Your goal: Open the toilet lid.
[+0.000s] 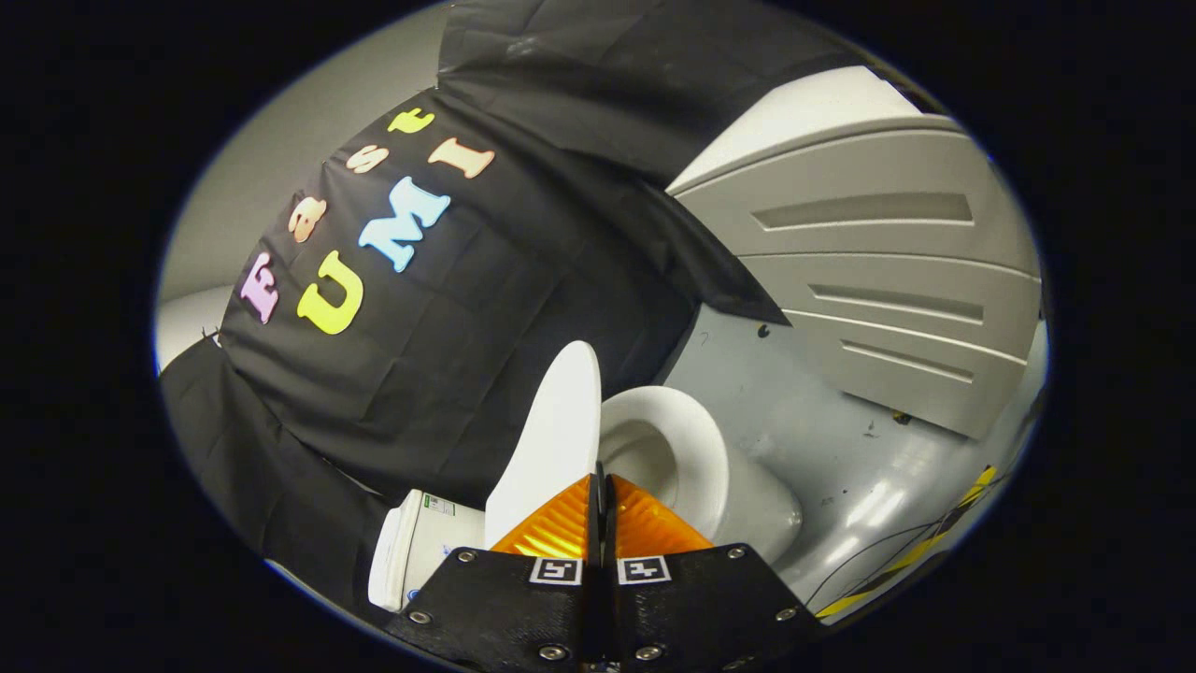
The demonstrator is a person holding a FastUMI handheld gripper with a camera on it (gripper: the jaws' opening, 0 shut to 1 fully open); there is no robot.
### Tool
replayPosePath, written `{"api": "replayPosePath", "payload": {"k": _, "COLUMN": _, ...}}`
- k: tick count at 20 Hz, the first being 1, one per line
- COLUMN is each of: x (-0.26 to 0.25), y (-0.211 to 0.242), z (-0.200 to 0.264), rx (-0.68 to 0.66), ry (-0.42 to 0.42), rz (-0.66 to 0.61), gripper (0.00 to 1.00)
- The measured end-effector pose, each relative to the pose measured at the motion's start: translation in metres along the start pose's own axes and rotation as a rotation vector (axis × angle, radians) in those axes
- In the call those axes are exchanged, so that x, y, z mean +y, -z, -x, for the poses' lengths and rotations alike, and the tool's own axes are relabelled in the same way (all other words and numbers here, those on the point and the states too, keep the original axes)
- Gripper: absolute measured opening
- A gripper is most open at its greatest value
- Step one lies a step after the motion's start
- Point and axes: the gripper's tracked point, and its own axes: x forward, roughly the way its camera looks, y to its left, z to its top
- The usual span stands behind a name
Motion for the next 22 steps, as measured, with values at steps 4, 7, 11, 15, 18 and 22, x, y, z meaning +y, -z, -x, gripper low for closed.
{"api": "replayPosePath", "payload": {"k": 4, "x": 0.043, "y": -0.014, "z": 0.009, "rx": -0.030, "ry": -0.022, "rz": 0.098, "gripper": 0.00}}
{"api": "replayPosePath", "payload": {"k": 7, "x": 0.077, "y": -0.020, "z": 0.015, "rx": -0.054, "ry": -0.038, "rz": 0.188, "gripper": 0.00}}
{"api": "replayPosePath", "payload": {"k": 11, "x": 0.116, "y": -0.024, "z": 0.025, "rx": -0.081, "ry": -0.070, "rz": 0.287, "gripper": 0.00}}
{"api": "replayPosePath", "payload": {"k": 15, "x": 0.140, "y": -0.025, "z": 0.029, "rx": -0.104, "ry": -0.072, "rz": 0.344, "gripper": 0.00}}
{"api": "replayPosePath", "payload": {"k": 18, "x": 0.158, "y": -0.024, "z": 0.033, "rx": -0.119, "ry": -0.066, "rz": 0.391, "gripper": 0.00}}
{"api": "replayPosePath", "payload": {"k": 22, "x": 0.192, "y": -0.021, "z": 0.039, "rx": -0.162, "ry": -0.073, "rz": 0.497, "gripper": 0.00}}
